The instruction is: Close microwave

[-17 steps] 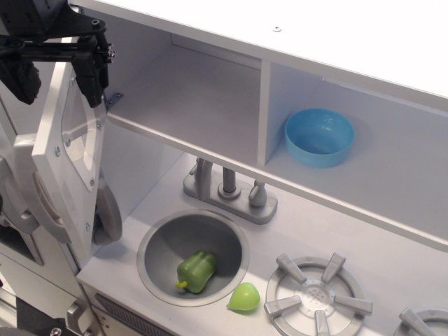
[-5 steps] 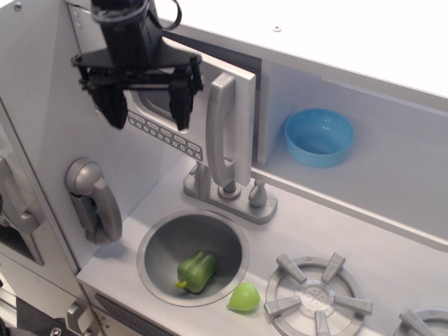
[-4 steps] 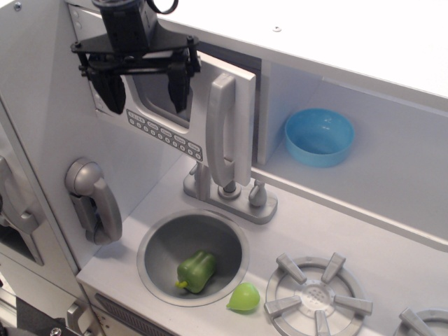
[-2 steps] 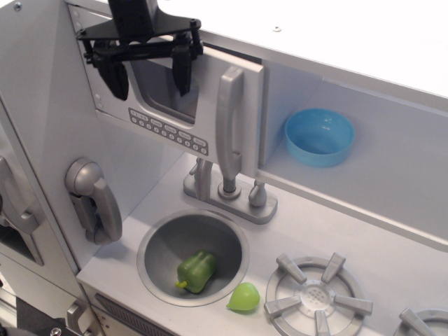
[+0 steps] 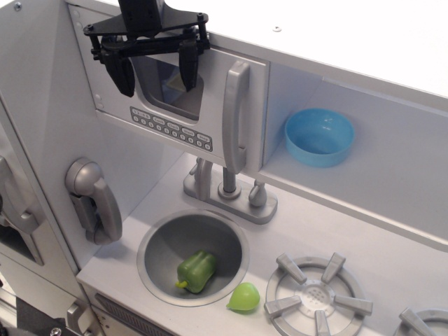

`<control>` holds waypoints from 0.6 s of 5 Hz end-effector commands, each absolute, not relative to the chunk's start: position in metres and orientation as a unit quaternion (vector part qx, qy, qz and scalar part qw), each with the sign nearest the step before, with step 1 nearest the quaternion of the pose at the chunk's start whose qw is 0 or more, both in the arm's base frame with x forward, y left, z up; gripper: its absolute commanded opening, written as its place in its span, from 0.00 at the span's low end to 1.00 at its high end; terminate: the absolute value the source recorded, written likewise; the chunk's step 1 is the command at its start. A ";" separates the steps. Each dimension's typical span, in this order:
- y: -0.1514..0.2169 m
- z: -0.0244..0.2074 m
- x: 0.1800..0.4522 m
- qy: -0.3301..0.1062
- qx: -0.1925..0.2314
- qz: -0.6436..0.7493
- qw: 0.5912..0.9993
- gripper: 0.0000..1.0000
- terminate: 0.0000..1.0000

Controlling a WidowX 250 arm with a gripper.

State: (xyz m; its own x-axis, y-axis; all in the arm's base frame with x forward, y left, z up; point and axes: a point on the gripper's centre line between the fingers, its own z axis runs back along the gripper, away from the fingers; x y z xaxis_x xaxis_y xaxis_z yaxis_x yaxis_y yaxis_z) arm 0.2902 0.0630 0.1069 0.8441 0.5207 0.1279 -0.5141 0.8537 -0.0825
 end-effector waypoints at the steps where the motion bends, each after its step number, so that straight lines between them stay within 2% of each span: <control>1: 0.080 0.114 0.258 -0.089 -0.006 0.221 0.971 1.00 0.00; 3: 0.095 0.102 0.230 -0.086 0.004 0.176 0.981 1.00 0.00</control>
State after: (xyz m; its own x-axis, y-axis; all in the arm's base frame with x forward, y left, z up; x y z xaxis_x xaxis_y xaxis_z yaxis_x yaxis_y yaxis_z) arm 0.2346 0.0887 0.0883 0.9284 0.3484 0.1294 -0.3479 0.9371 -0.0268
